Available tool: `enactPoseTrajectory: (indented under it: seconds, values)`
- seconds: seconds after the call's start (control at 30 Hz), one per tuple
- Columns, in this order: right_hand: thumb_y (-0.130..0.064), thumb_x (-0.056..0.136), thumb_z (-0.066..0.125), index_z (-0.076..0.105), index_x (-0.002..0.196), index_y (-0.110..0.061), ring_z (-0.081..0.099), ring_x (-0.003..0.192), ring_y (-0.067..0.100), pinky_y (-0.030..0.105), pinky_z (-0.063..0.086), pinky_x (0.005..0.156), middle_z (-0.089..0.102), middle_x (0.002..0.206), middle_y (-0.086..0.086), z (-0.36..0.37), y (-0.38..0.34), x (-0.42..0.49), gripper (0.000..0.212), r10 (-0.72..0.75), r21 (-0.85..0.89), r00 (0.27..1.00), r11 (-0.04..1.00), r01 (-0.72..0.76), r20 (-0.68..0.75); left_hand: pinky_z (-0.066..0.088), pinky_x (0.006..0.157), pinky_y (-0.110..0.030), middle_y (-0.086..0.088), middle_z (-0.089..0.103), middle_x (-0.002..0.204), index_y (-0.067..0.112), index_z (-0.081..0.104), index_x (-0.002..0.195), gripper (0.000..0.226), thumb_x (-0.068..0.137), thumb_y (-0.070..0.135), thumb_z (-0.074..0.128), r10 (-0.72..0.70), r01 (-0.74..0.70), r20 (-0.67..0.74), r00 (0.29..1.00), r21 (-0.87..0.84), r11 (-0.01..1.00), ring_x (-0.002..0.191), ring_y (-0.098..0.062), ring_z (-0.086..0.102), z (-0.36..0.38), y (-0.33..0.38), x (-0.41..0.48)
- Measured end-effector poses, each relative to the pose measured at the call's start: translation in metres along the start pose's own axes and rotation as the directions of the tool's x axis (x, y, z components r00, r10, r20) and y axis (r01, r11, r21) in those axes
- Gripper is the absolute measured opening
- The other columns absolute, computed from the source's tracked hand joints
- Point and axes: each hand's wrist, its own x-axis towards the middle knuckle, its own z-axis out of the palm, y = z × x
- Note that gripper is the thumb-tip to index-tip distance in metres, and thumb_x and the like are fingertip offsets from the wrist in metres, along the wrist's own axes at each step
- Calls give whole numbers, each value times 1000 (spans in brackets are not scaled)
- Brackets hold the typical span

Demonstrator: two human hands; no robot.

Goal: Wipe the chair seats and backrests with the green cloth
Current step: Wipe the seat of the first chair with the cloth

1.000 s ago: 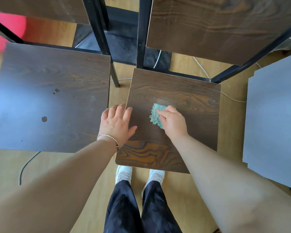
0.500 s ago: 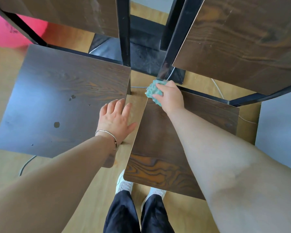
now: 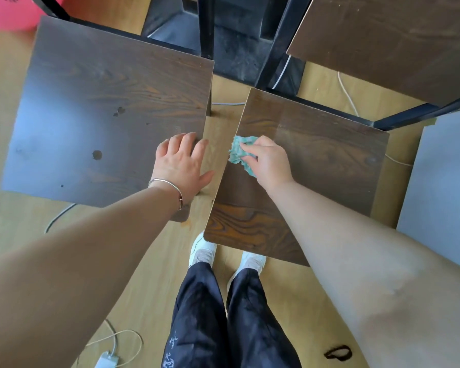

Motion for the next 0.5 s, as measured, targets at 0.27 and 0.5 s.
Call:
enactPoseTrajectory:
  seconds: [0.27,0.5]
  values:
    - [-10,88,69,71,116,-12,54,87,17,17,36,79,58,95,2,37,-14,-96,29,-19,38,993,999,15,118,26,111,-48,-6,33,147,23,29,144,65,91,58,46,11,-11,68,998,1,1000,135,-32,29,7,12,-47]
    - [-7,87,68,72,112,-10,49,79,15,25,46,71,50,84,-4,63,-22,-166,25,-45,96,980,995,26,195,29,109,-50,-6,36,143,22,32,142,62,92,55,46,10,-11,86,996,12,1000,132,-33,32,11,12,-73]
